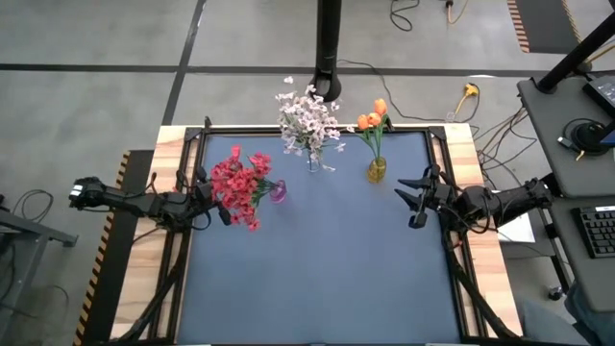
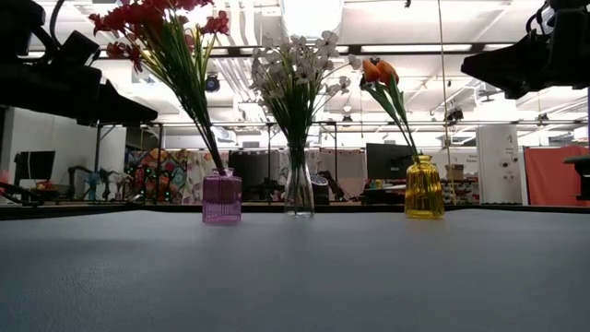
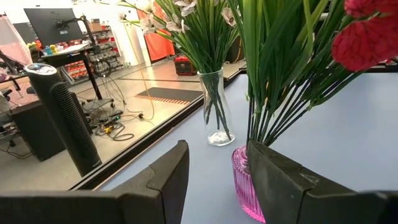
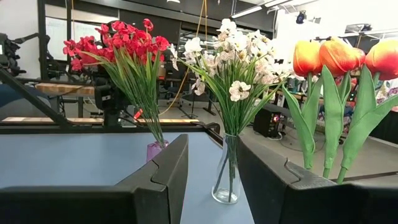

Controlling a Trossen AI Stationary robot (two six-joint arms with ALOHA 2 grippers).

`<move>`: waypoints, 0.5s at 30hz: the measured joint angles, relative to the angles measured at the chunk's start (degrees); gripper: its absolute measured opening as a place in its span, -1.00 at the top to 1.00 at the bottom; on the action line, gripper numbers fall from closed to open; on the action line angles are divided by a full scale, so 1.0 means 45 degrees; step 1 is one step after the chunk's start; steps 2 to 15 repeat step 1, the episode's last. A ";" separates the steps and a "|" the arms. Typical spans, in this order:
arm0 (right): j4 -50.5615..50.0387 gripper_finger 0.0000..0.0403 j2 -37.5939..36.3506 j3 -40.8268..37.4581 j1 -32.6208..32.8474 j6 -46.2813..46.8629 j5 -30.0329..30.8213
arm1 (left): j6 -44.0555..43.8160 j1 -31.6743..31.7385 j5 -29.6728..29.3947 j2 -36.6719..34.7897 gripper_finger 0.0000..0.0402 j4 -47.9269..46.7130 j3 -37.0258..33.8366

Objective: Sort flowers into vase by color
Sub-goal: Return to Home Position

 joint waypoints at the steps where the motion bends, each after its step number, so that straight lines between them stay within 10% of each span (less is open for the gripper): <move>1: 0.0003 0.37 0.0000 0.0000 0.0003 0.0003 -0.0002 | 0.0000 0.0000 0.0000 0.0000 0.26 -0.0004 0.0000; 15: 0.0003 0.37 0.0000 0.0000 0.0003 0.0003 -0.0002 | 0.0000 0.0000 0.0000 0.0000 0.26 -0.0004 0.0000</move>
